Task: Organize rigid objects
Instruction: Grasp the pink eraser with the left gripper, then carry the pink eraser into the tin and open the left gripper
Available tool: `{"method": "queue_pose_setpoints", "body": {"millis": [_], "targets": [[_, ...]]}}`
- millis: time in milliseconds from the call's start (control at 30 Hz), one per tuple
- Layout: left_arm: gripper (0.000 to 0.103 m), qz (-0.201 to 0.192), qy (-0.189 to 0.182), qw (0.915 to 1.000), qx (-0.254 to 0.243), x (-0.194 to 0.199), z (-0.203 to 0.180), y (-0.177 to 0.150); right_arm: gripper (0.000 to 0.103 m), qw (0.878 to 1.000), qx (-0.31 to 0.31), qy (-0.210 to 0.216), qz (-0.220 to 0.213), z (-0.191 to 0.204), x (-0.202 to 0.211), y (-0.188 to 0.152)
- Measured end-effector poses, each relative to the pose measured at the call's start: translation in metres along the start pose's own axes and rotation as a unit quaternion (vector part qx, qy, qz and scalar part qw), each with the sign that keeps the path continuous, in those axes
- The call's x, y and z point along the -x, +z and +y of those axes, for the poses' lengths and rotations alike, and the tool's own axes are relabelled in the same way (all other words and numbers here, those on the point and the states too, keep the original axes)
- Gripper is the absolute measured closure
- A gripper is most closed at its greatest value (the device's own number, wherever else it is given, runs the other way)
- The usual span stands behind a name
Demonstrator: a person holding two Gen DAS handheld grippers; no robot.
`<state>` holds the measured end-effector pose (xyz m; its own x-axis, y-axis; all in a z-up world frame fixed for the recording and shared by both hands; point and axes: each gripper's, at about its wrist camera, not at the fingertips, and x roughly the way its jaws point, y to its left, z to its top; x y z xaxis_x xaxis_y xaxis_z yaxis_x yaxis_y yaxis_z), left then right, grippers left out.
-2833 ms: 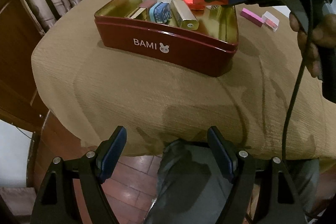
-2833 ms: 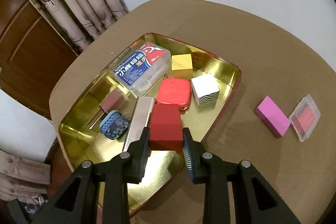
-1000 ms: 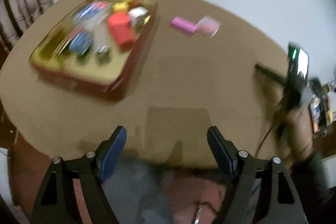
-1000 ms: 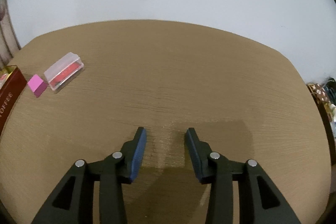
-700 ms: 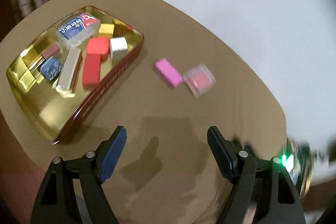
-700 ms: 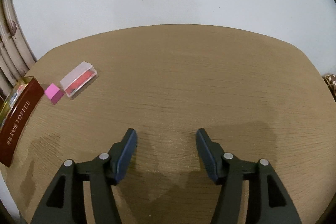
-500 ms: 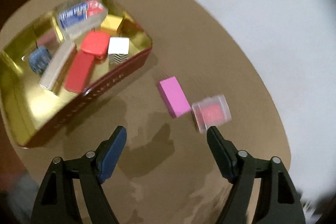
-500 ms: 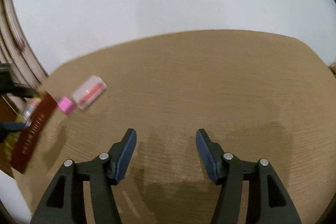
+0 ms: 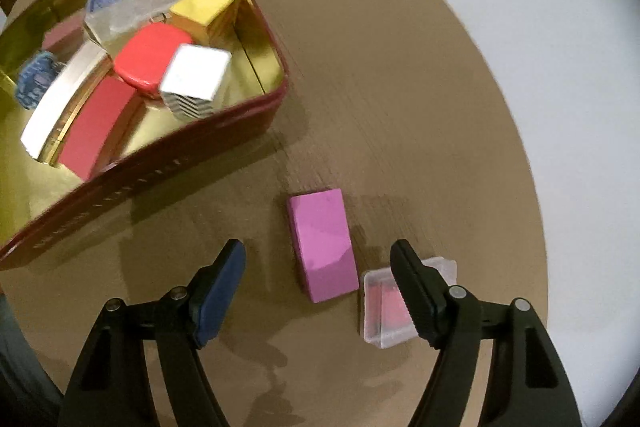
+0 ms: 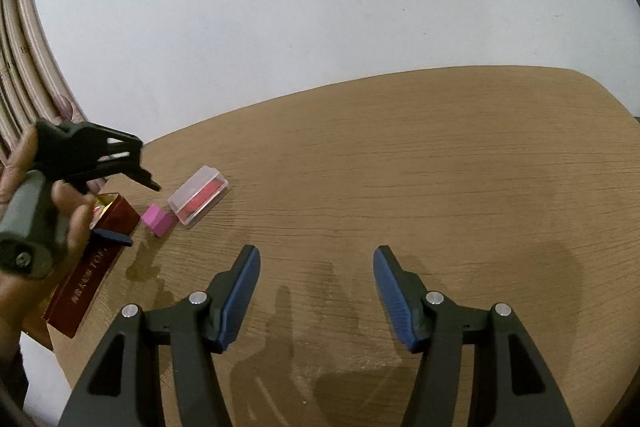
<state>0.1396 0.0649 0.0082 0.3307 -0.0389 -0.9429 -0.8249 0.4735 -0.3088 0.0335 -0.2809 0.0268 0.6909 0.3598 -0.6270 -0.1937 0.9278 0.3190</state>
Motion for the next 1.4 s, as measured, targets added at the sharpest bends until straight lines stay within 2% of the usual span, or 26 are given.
{"method": "queue_pose_setpoints", "body": {"millis": [67, 233, 300, 367, 433, 500, 633, 800, 967, 1100, 1167, 1233, 1333, 1400], "targets": [[0.032, 0.013, 0.013, 0.9998, 0.002, -0.01, -0.004, 0.004, 0.043, 1.0, -0.001, 0.001, -0.001, -0.005, 0.006, 0.001], [0.031, 0.01, 0.043, 0.999, -0.005, -0.015, -0.014, 0.008, 0.042, 1.0, -0.002, 0.001, -0.001, -0.009, 0.009, 0.001], [0.037, 0.01, 0.07, 0.9972, -0.025, -0.017, -0.023, 0.01, 0.042, 1.0, -0.002, 0.0, 0.0, -0.008, 0.009, 0.001], [0.057, 0.011, 0.114, 0.9924, -0.044, -0.019, -0.033, 0.007, 0.042, 1.0, -0.003, -0.001, 0.0, -0.008, 0.011, 0.001], [0.063, 0.006, 0.122, 0.9914, -0.047, -0.019, -0.036, 0.007, 0.042, 1.0, -0.005, -0.002, 0.001, -0.007, 0.01, 0.001], [0.076, 0.0, 0.109, 0.9929, -0.047, -0.017, -0.035, 0.006, 0.042, 1.0, -0.006, -0.003, 0.002, -0.008, 0.011, 0.001], [0.076, -0.007, 0.086, 0.9932, -0.078, -0.013, -0.028, -0.005, 0.042, 1.0, -0.007, -0.006, 0.003, -0.007, 0.009, 0.0], [0.076, -0.012, 0.062, 0.9853, -0.159, -0.006, -0.032, -0.031, 0.043, 1.0, -0.009, -0.009, 0.006, -0.007, 0.007, 0.001], [0.076, -0.013, 0.027, 0.9627, -0.269, 0.023, -0.031, -0.072, 0.042, 1.0, -0.011, -0.014, 0.011, -0.005, 0.001, 0.002], [0.076, -0.007, -0.01, 0.9456, -0.325, 0.062, -0.001, -0.085, 0.042, 1.0, -0.011, -0.021, 0.017, -0.003, -0.005, 0.002], [0.076, -0.009, -0.018, 0.9408, -0.338, 0.081, 0.018, -0.078, 0.042, 0.999, -0.01, -0.027, 0.021, -0.002, -0.009, 0.002], [0.076, -0.005, -0.017, 0.9397, -0.342, 0.095, 0.024, -0.064, 0.042, 0.999, -0.01, -0.031, 0.023, -0.001, -0.012, 0.002], [0.076, 0.008, -0.012, 0.943, -0.332, 0.112, 0.048, -0.027, 0.042, 0.999, -0.008, -0.04, 0.029, 0.001, -0.018, 0.002], [0.076, 0.004, -0.003, 0.9487, -0.316, 0.12, 0.075, 0.002, 0.042, 0.998, -0.006, -0.046, 0.034, 0.003, -0.022, 0.002]]}}
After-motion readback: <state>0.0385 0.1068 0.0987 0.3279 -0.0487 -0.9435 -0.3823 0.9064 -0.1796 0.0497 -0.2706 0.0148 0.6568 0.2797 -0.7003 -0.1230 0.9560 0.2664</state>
